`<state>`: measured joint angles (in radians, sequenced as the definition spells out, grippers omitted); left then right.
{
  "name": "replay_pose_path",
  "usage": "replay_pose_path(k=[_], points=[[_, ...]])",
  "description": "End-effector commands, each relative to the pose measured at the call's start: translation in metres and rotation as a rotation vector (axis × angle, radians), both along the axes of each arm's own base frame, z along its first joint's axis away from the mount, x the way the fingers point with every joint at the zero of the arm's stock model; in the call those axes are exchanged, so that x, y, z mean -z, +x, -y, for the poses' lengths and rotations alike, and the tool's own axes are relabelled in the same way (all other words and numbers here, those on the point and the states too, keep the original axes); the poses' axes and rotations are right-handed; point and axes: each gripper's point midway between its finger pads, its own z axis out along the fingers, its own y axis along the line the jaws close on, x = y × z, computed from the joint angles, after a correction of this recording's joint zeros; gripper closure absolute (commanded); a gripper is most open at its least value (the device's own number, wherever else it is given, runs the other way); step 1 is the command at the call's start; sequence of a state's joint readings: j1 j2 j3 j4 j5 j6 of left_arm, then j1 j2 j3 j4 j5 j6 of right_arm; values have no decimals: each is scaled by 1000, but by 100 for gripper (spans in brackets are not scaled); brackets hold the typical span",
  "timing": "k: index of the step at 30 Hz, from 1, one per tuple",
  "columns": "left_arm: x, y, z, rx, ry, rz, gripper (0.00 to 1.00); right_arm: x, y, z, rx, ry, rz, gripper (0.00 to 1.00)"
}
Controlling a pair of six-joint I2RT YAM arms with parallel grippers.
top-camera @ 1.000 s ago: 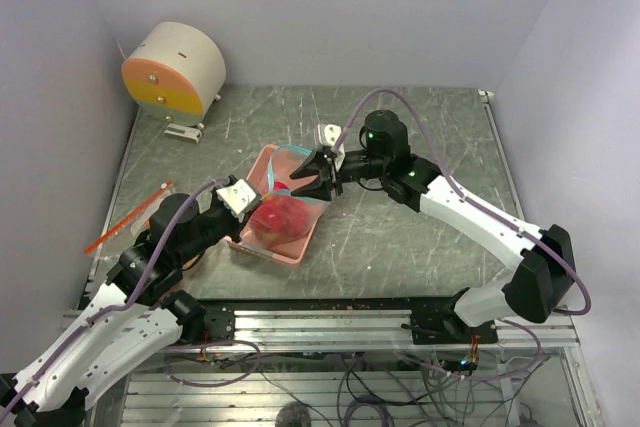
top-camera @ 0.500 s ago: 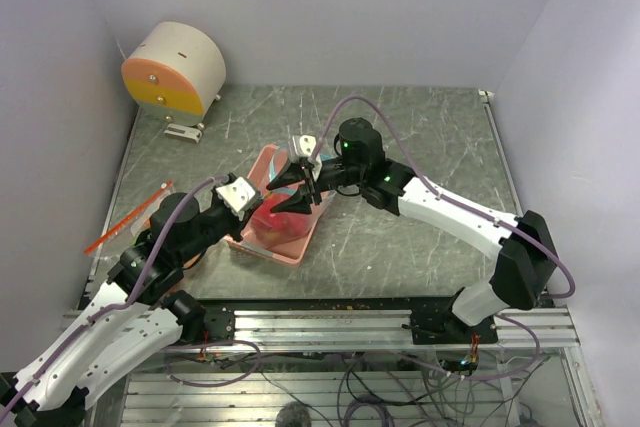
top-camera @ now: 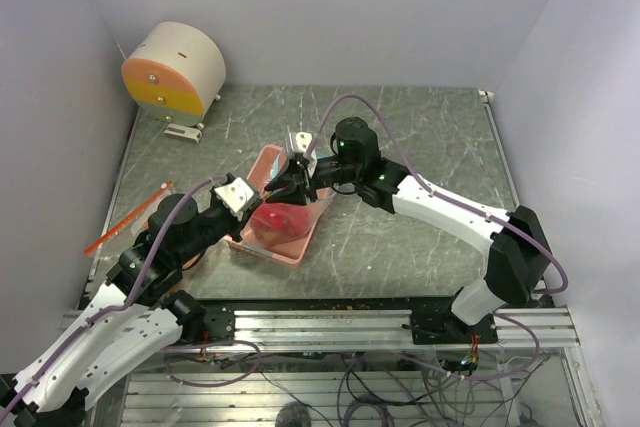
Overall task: Place the food in the zip-top bag and seal the zipper
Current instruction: Zip the zipper food storage bag at the center of the board.
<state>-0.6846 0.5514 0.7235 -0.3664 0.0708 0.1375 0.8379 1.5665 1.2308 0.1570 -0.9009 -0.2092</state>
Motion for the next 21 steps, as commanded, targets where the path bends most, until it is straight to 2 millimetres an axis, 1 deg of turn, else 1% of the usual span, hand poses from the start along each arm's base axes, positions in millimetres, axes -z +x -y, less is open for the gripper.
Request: replay_pose_path(k=[1, 4, 5, 12, 13, 14, 15, 17, 18, 19, 20, 21], points=[[-14, 3, 1, -10, -43, 39, 93, -8, 6, -4, 13, 20, 19, 75], [-12, 3, 1, -11, -38, 34, 93, -11, 7, -4, 21, 26, 22, 96], [-12, 3, 1, -12, -37, 34, 93, -12, 7, -4, 23, 27, 23, 98], [-9, 4, 3, -4, -21, 31, 93, -18, 5, -2, 7, 16, 38, 99], [-8, 5, 4, 0, -17, 29, 91, -19, 4, -1, -1, 11, 38, 99], [-7, 6, 5, 1, -11, 25, 84, -19, 2, -1, -12, 7, 37, 100], [-8, 8, 6, 2, -8, 24, 81, -19, 1, -1, -21, 3, 37, 100], [-7, 9, 11, 20, 2, 21, 77, -19, 0, 0, -27, 1, 37, 99], [-7, 10, 12, 26, 6, 20, 77, -18, -1, 1, -30, -2, 36, 99], [-7, 10, 14, 32, 10, 17, 80, -17, -2, 1, -34, -4, 37, 99], [-6, 11, 16, 42, 18, 17, 90, -16, -3, 2, -38, -13, 35, 99], [-5, 10, 17, 50, 23, 11, 93, -15, -3, 2, -44, -18, 37, 99]])
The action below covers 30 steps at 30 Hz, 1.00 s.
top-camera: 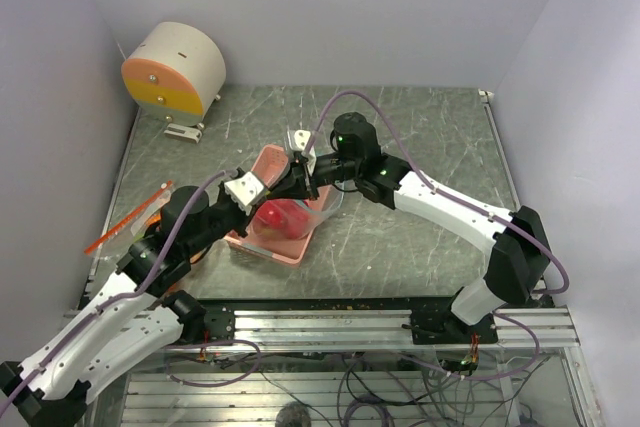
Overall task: Place the food in the zip-top bag and seal the zipper
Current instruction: Zip the zipper food storage bag at the center of the board.
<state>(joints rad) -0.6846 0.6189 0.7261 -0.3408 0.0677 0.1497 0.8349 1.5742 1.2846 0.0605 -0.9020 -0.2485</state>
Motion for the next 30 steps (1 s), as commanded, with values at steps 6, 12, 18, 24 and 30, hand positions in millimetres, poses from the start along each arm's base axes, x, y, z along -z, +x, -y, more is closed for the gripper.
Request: replay_pose_path(k=[6, 12, 18, 24, 30], points=[[-8, -4, 15, 86, 0, 12, 93, -10, -2, 2, -20, 2, 44, 88], [-13, -6, 11, 76, -23, 34, 93, -17, -3, 2, -14, 29, 51, 63], [-13, -8, 10, 79, -25, 40, 93, -19, -7, 2, -47, 39, 44, 63], [-11, -10, 10, 85, -20, 37, 93, -19, -7, 0, -46, 45, 37, 74], [-11, -10, 8, 79, -18, 37, 93, -23, -7, 0, -51, 55, 46, 83]])
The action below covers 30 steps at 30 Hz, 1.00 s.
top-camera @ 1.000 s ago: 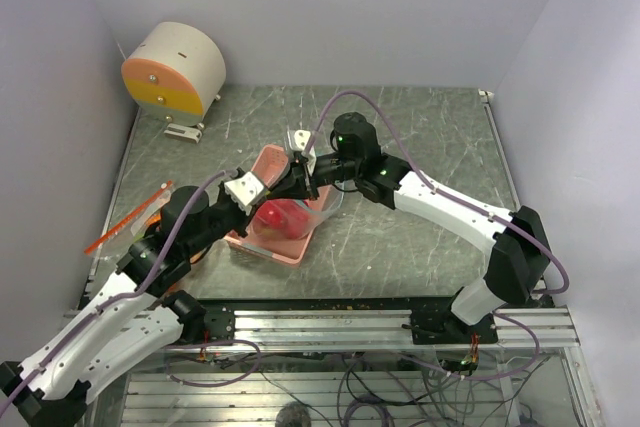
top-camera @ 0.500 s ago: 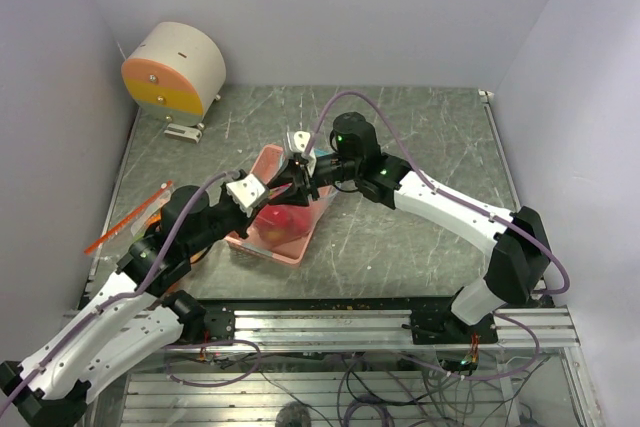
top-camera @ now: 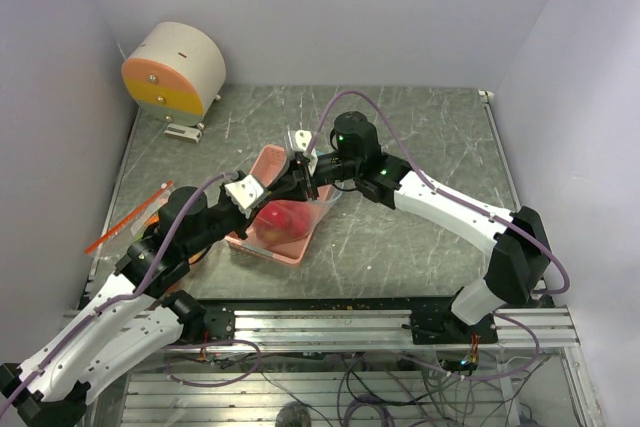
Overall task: Place the food in the zip-top bag and seal the zipper
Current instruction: Zip the zipper food storage bag at the center of the board.
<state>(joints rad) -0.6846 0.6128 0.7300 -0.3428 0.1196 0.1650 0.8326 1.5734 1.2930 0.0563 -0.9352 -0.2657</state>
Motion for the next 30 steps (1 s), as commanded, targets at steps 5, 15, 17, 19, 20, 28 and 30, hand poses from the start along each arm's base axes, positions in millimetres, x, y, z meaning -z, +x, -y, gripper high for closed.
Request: replay_pose_path(k=[5, 15, 17, 19, 20, 28, 30], points=[[-9, -3, 1, 17, -18, 34, 93, -14, -3, -1, -25, 21, 26, 100], [-18, 8, -29, -165, -47, 74, 93, 6, 26, 25, 70, -38, 23, 100], [-21, 8, -34, -187, -60, 87, 93, 7, 32, 30, 87, -45, 19, 100], [-22, 7, -36, -194, -67, 98, 93, 8, 35, 32, 93, -45, 16, 100], [-23, 7, -37, -195, -71, 103, 93, 9, 36, 33, 96, -49, 17, 100], [-22, 8, -42, -225, -68, 101, 93, 10, 47, 45, 149, -72, 33, 100], [-23, 11, -49, -269, -66, 102, 93, 10, 52, 52, 177, -81, 40, 100]])
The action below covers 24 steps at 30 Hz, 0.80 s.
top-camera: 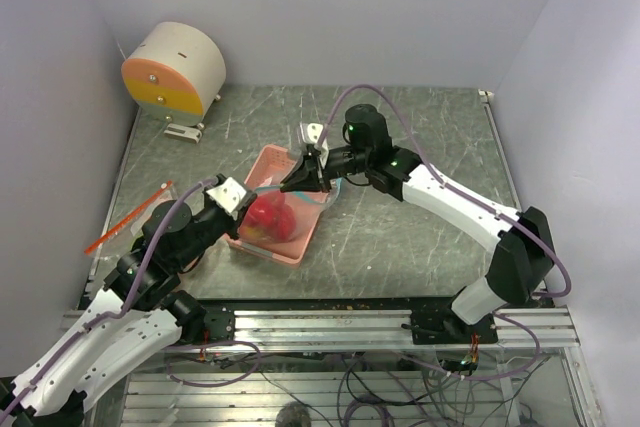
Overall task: Place the food in the zip-top bag and seal the zipper
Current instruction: Zip the zipper food storage bag at the center of the board.
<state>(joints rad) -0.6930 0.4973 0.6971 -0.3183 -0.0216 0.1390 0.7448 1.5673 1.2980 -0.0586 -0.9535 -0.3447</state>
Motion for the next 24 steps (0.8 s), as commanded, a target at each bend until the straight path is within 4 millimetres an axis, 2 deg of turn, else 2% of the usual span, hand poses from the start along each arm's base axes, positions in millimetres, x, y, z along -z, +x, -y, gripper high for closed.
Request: replay_pose_path(k=[1, 6, 11, 15, 17, 21, 24], points=[[-5, 11, -28, -165, -5, 18, 93, -4, 27, 29, 133, -29, 44, 100], [-18, 14, -54, -298, -41, 59, 93, 4, 45, 53, 225, -42, 36, 100], [-27, 10, -68, -350, -90, 97, 93, 13, 61, 79, 293, -49, 11, 100], [-24, 10, -66, -344, -87, 86, 93, 21, 69, 93, 323, -68, -4, 100], [-22, 11, -62, -331, -82, 77, 93, 22, 79, 106, 363, -74, -8, 100], [-21, 13, -59, -325, -74, 68, 93, 27, 89, 117, 412, -83, -4, 100], [-20, 14, -59, -324, -75, 69, 93, 36, 104, 126, 485, -99, -4, 100]])
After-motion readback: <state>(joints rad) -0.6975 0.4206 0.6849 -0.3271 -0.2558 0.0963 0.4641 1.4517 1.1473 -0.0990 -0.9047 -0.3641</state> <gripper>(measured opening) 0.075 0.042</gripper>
